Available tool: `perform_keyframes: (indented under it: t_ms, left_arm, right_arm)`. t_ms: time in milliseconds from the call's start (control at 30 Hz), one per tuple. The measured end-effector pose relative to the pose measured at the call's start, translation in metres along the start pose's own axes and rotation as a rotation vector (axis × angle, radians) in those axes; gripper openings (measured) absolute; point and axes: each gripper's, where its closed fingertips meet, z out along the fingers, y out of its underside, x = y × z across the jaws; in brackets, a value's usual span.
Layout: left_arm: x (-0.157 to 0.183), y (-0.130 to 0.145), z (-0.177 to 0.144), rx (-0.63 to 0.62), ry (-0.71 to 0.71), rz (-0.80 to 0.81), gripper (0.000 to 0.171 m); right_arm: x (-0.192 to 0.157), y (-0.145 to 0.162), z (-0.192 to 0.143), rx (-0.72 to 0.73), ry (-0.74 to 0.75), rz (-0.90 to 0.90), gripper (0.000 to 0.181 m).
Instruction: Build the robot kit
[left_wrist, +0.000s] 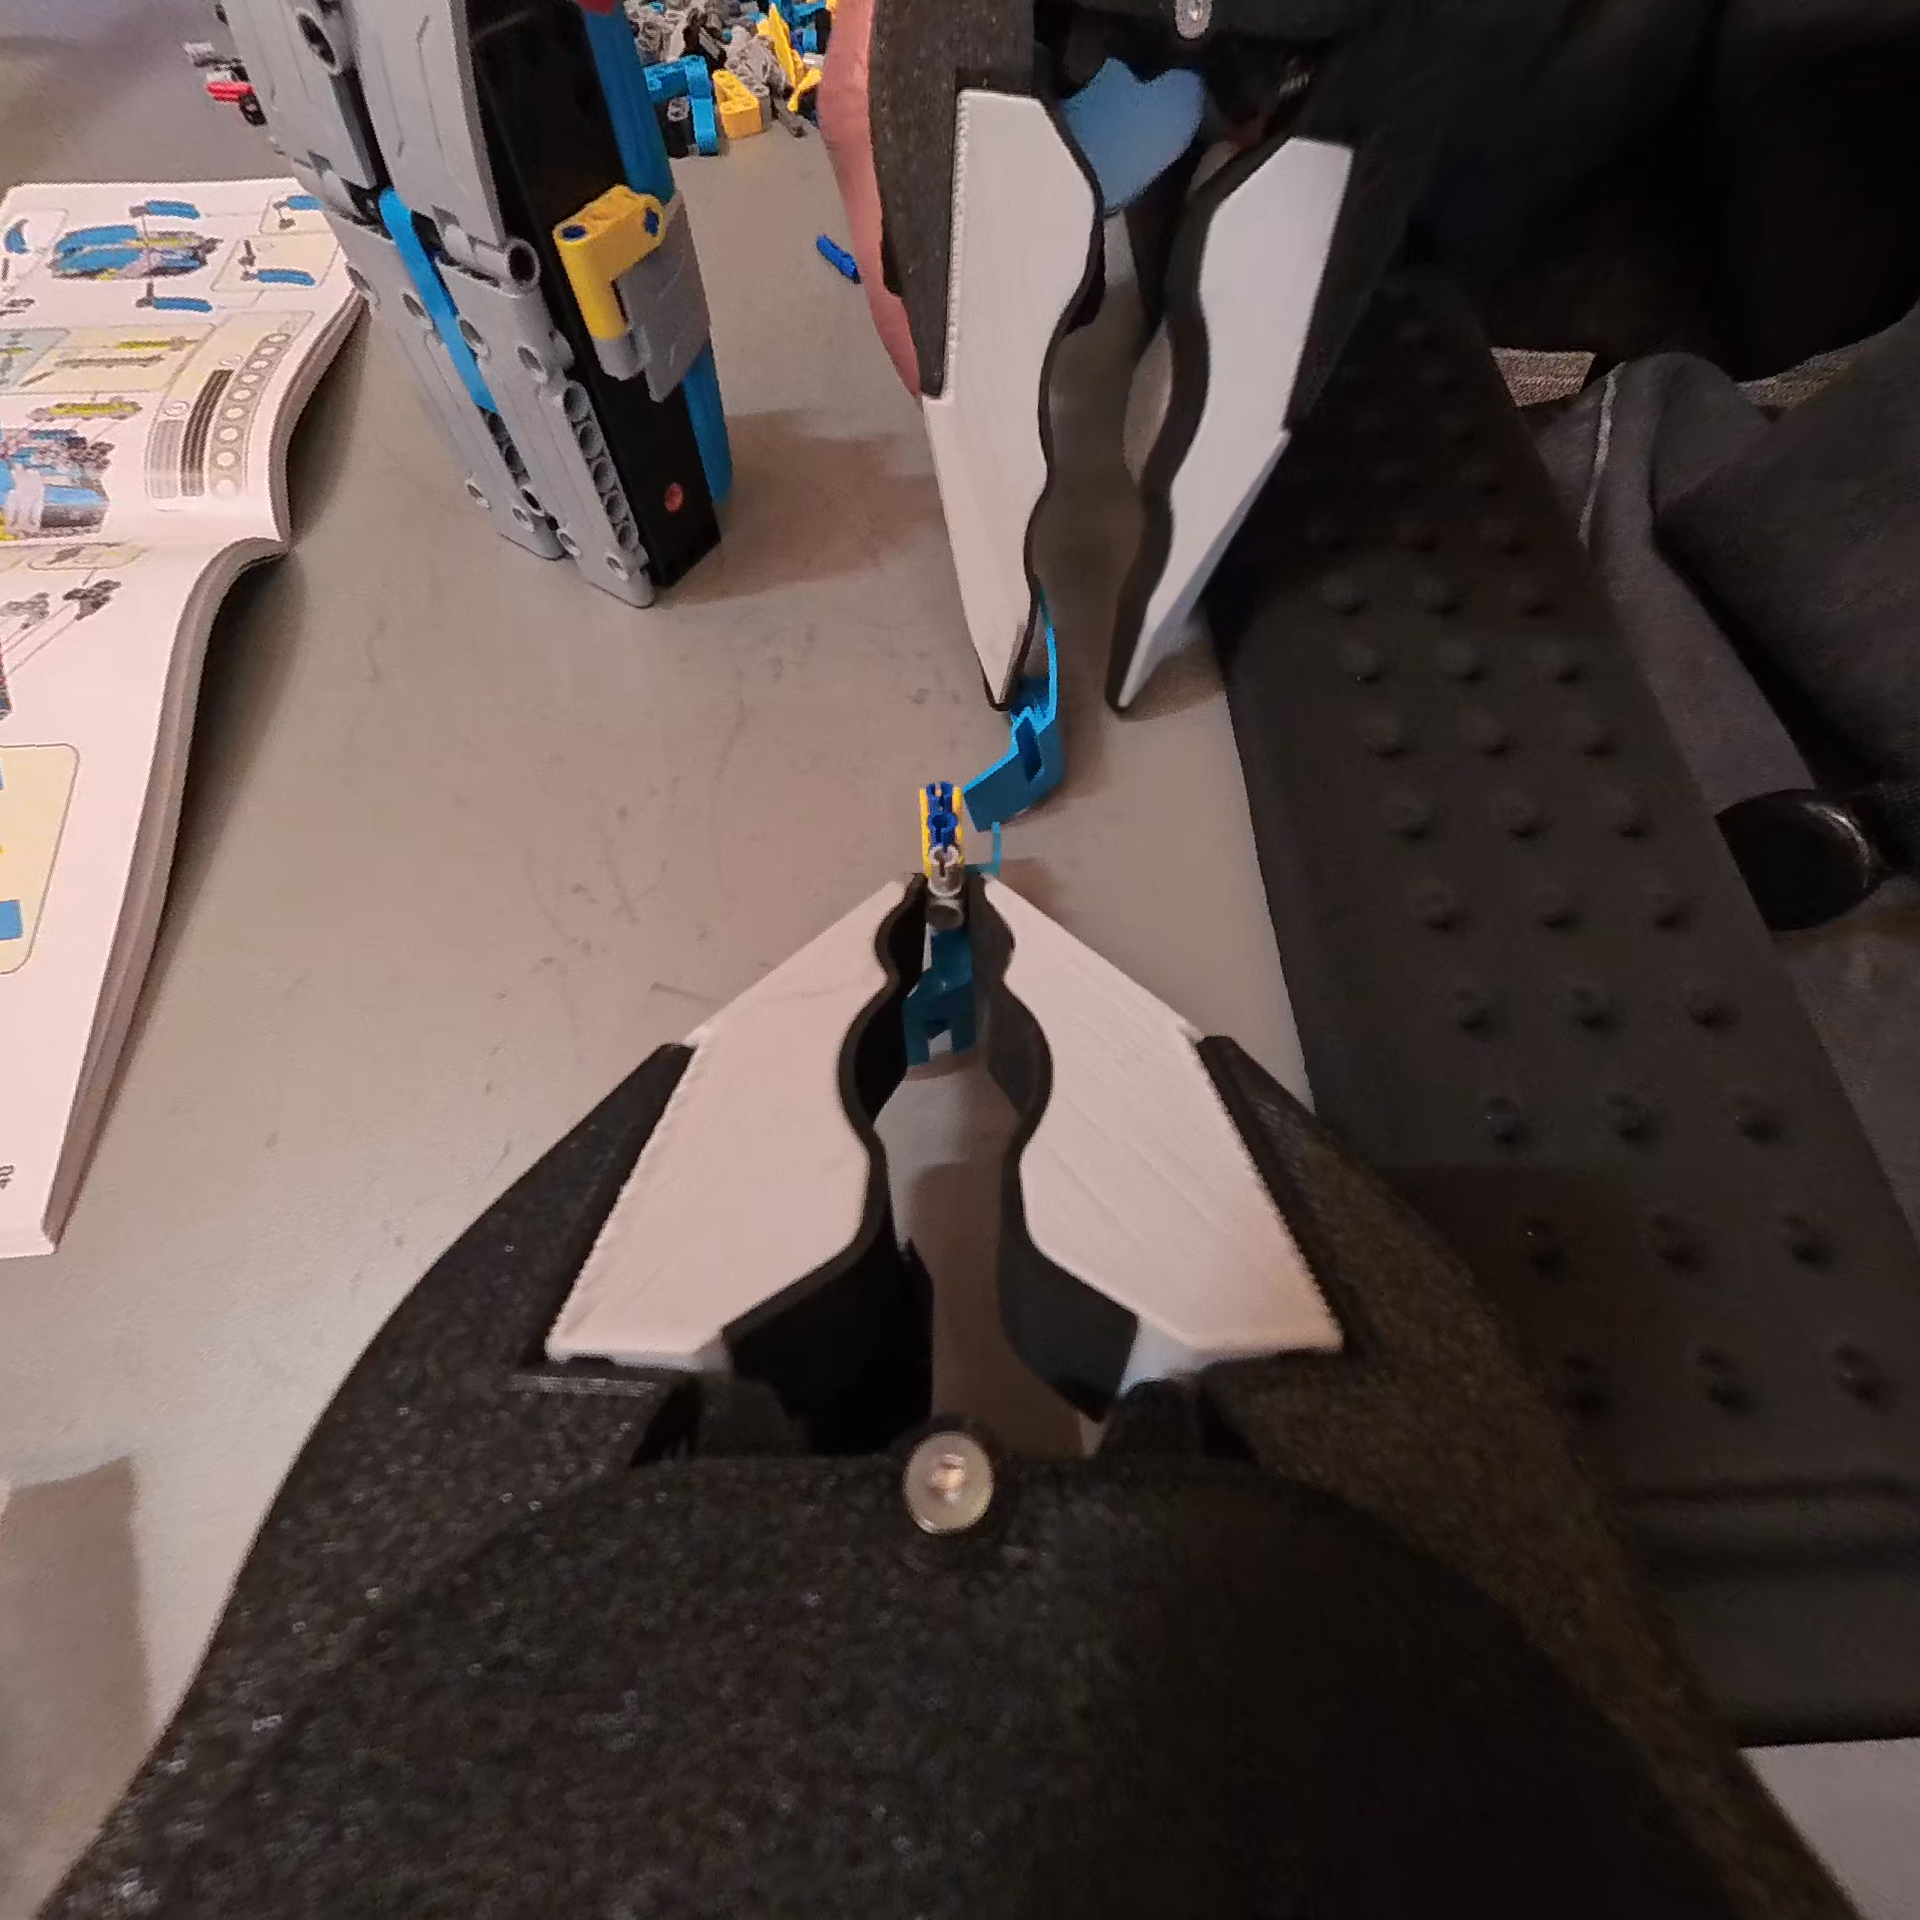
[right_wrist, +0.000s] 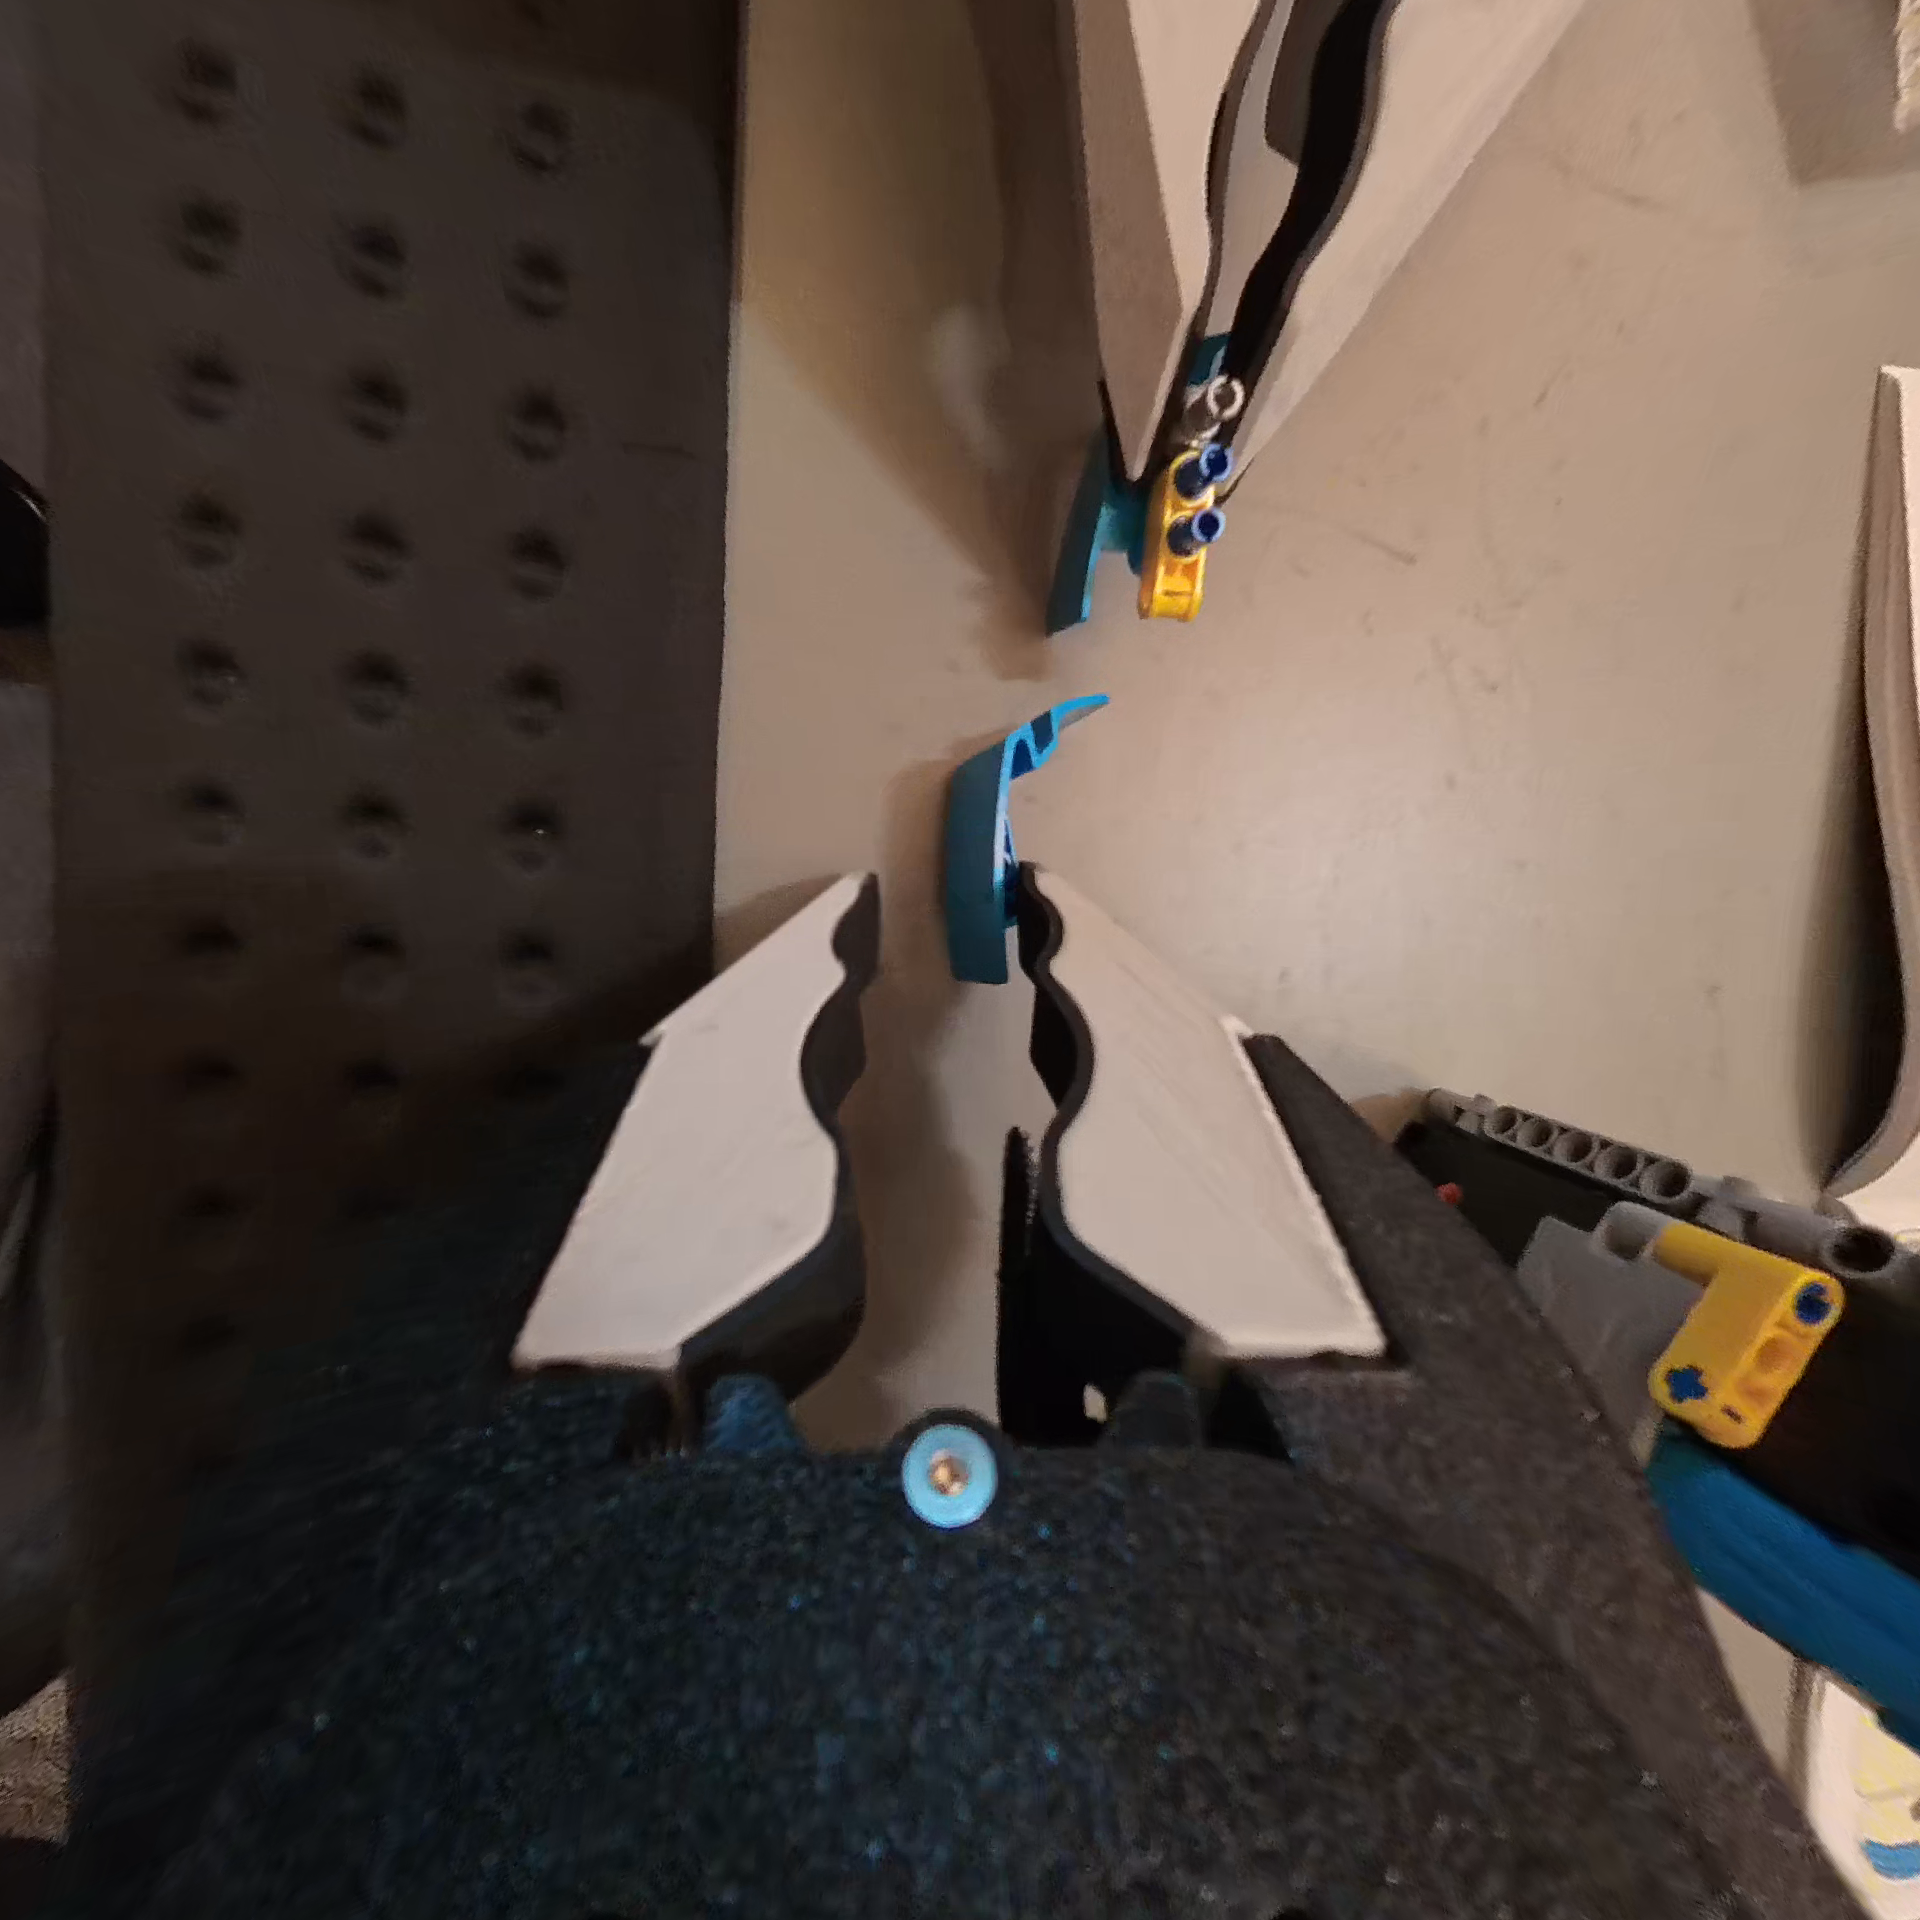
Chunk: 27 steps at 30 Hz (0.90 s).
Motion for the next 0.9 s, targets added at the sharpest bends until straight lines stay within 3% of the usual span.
perform_keyframes:
  t_ms: [133,367,433,567,667,733,900]
  left_arm:
    - [0.000,0.000,0.000,0.000,0.000,0.000,0.007]
    - [0.000,0.000,0.000,0.000,-0.002,0.003,0.007]
    - [0.000,0.000,0.000,0.001,-0.001,0.002,0.007]
    - [0.009,-0.007,-0.002,0.042,0.072,-0.057,0.007]
    - [0.011,-0.010,-0.001,0.059,0.118,-0.145,0.007]
    - [0.010,-0.009,-0.001,0.053,0.119,-0.173,0.007]
    - [0.011,-0.003,0.003,0.011,0.113,-0.175,0.007]
  right_arm:
    - [0.006,0.001,0.000,-0.040,0.017,-0.006,0.014]
    - [0.018,-0.002,-0.007,-0.038,0.057,0.083,0.010]
    - [0.024,-0.008,-0.015,0.058,0.040,0.192,0.010]
    - [0.035,-0.039,-0.038,0.413,-0.078,0.510,0.009]
    - [0.040,-0.055,-0.039,0.563,-0.123,0.615,0.009]
    - [0.042,-0.061,-0.032,0.590,-0.097,0.602,0.009]
    - [0.042,-0.065,-0.014,0.482,0.073,0.401,0.009]
